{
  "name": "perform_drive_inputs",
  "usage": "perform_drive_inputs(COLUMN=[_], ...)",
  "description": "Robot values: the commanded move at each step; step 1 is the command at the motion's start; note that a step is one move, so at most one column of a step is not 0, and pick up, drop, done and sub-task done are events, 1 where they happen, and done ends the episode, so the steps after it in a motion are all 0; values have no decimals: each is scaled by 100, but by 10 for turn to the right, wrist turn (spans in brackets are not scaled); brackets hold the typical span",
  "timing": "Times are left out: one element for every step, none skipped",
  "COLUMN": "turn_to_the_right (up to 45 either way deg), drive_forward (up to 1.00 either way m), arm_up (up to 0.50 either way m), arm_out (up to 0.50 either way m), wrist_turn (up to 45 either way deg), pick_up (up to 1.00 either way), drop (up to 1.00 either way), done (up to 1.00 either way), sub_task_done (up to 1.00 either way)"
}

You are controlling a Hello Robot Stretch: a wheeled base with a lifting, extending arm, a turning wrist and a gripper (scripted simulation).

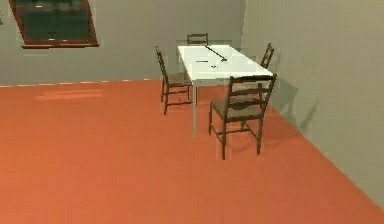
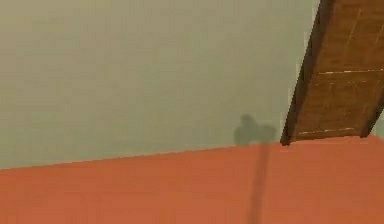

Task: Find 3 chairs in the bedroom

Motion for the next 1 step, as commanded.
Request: perform_drive_inputs(turn_to_the_right=[30], drive_forward=[0], arm_up=[0], arm_out=[0], wrist_turn=[0], pick_up=[0], drop=[0], done=[0], sub_task_done=[0])
